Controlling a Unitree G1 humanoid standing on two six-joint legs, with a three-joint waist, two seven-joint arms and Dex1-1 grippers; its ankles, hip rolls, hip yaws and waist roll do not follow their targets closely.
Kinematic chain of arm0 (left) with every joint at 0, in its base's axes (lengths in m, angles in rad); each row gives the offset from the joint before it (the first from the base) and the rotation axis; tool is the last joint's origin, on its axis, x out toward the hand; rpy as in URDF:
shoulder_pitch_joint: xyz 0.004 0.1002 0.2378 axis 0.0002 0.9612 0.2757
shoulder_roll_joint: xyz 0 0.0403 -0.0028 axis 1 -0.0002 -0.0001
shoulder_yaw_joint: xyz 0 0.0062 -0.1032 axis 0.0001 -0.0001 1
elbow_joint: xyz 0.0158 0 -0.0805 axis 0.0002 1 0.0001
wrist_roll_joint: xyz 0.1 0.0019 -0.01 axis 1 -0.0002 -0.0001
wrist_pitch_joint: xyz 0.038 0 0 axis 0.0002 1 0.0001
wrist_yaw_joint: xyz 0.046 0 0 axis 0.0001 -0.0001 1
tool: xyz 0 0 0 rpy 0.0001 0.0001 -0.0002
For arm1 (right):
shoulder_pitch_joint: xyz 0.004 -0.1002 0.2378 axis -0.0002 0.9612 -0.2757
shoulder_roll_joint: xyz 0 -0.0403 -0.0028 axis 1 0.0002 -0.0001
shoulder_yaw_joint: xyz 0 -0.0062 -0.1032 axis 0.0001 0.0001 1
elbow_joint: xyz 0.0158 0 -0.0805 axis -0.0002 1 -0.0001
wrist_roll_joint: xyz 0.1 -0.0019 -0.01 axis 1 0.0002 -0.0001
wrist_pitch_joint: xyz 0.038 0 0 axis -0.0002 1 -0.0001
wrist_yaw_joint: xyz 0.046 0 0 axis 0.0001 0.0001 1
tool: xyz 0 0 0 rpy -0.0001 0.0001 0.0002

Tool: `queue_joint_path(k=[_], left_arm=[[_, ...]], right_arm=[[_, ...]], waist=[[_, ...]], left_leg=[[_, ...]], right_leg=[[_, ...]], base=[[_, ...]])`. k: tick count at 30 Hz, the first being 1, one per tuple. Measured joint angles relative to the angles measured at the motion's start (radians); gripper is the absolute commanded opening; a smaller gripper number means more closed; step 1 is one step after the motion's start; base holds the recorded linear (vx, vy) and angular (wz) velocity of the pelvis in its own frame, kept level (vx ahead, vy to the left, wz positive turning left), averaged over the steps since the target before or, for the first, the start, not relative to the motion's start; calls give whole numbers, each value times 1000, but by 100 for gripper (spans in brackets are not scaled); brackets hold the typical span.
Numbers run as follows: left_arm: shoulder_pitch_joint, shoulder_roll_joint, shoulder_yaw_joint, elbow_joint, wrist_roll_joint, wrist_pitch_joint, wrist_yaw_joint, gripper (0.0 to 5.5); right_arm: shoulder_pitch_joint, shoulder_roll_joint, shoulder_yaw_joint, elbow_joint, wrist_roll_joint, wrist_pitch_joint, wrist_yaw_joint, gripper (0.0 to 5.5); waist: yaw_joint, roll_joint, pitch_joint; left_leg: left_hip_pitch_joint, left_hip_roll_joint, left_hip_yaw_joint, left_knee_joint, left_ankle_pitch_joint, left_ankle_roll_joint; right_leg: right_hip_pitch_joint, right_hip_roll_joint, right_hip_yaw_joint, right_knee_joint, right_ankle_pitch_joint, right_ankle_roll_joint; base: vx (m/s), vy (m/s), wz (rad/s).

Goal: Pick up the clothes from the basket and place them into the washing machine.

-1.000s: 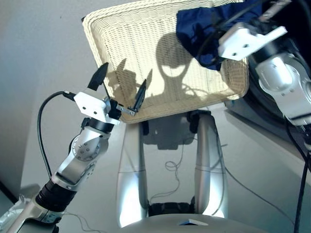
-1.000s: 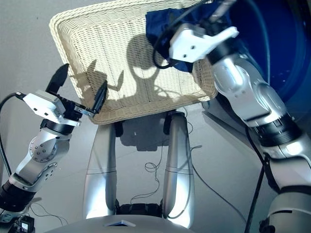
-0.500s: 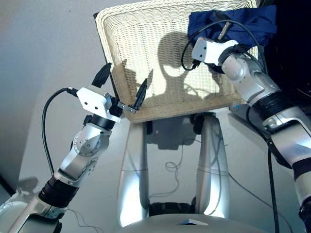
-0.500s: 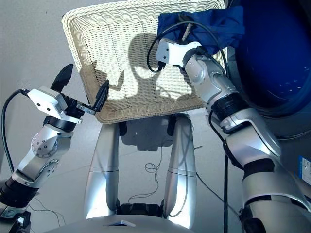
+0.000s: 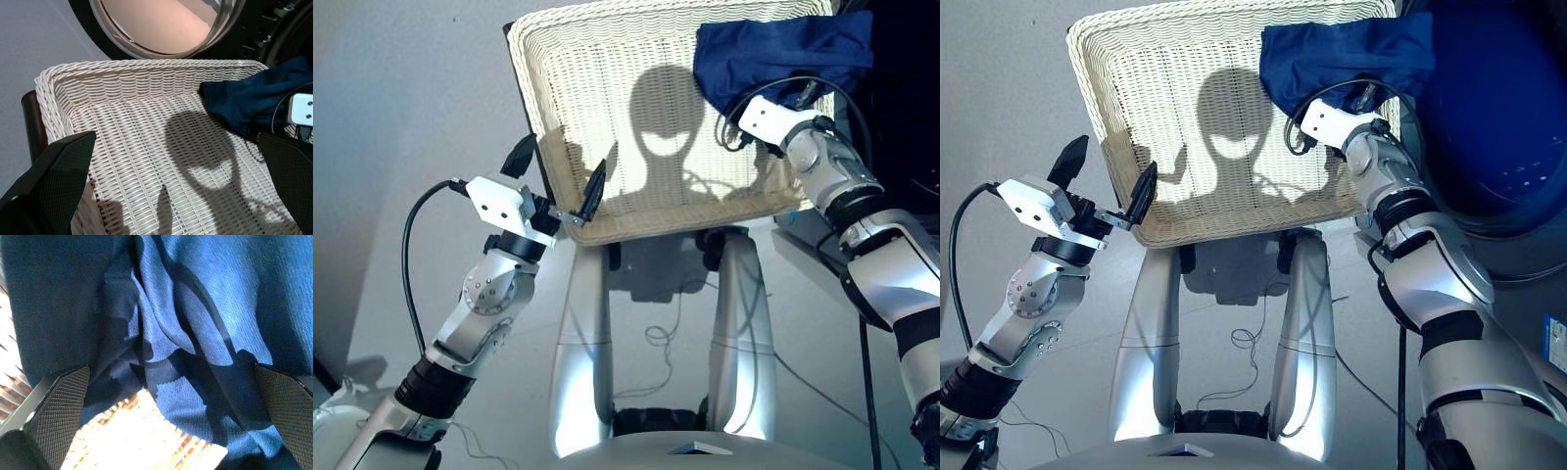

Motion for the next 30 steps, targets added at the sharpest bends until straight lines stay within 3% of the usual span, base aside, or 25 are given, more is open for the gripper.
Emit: queue_joint_path(k=[17, 23, 30], left_arm=[[-8, 2, 0, -1, 0, -7, 4, 550], [-12, 1, 3, -6, 1, -8, 15, 550], [-11, 3, 1, -5, 2, -9, 22, 550]], right_arm=[[-52, -47, 8, -31, 29, -15, -75, 550], [-61, -59, 34, -92, -15, -16, -83, 550], [-53, -54, 42, -97, -78, -12, -83, 550]], waist=[[2, 5, 1], [-1, 6, 1], [1, 5, 1]], left_leg=[[-29, 2, 0, 4, -2, -7], [-39, 0, -1, 81, -41, -7], [-54, -5, -10, 114, -43, -9]], right_leg=[[-31, 2, -2, 6, -2, -2], [-39, 6, 6, 76, -37, 4], [-56, 5, 9, 116, -42, 0]], base=[[4, 0, 1], [28, -3, -6], [0, 0, 0]])
